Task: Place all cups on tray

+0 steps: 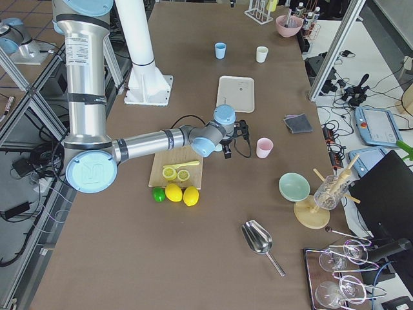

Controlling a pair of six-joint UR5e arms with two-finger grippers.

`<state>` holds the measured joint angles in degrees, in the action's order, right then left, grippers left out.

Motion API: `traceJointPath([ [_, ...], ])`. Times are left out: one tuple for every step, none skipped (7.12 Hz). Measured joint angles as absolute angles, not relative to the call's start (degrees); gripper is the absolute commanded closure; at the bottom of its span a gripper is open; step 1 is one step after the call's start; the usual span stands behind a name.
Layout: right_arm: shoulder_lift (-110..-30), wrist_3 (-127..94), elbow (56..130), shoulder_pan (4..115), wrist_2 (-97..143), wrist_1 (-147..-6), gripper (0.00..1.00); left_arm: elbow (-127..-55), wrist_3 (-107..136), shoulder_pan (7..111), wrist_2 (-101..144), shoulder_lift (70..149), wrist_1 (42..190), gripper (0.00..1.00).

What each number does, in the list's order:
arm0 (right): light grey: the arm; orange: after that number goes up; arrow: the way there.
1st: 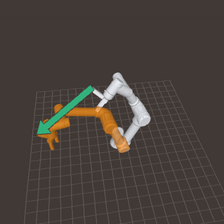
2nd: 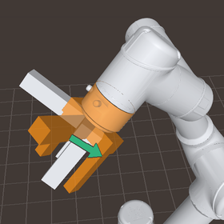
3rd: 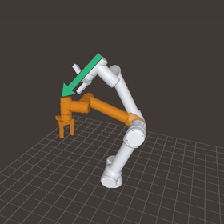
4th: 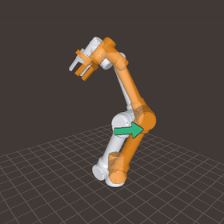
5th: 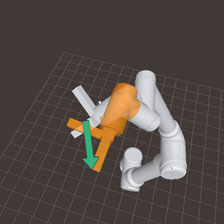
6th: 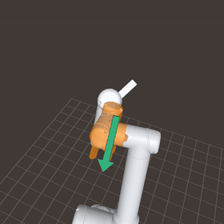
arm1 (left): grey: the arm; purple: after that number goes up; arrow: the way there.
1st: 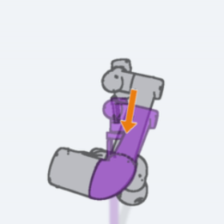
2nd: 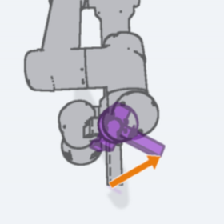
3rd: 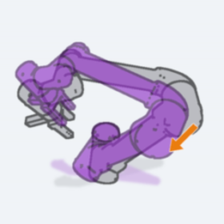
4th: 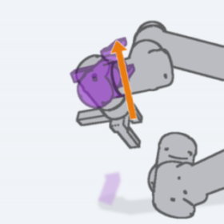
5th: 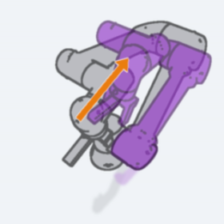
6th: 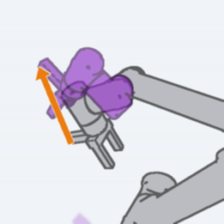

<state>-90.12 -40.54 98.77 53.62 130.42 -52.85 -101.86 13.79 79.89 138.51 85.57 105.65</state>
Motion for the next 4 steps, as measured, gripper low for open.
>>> traceJointPath([
  [-90.0, -40.7, 98.7, 52.9, 130.4, -52.8, 0.2, -101.9, 13.8, 79.9, 138.6, 85.4, 105.6, 0.03],
  [-90.0, -40.7, 98.6, 52.2, 130.3, -52.8, 0.36, -101.9, 14.0, 79.9, 138.6, 85.4, 105.7, 0.03],
  [-89.9, -40.8, 98.6, 51.5, 130.3, -52.8, 0.73, -101.9, 14.5, 79.9, 138.7, 85.3, 105.7, 0.03],
  [-89.9, -40.8, 98.5, 51.1, 130.3, -52.8, 1.0, -102.0, 15.2, 79.8, 138.8, 85.3, 105.8, 0.03],
])
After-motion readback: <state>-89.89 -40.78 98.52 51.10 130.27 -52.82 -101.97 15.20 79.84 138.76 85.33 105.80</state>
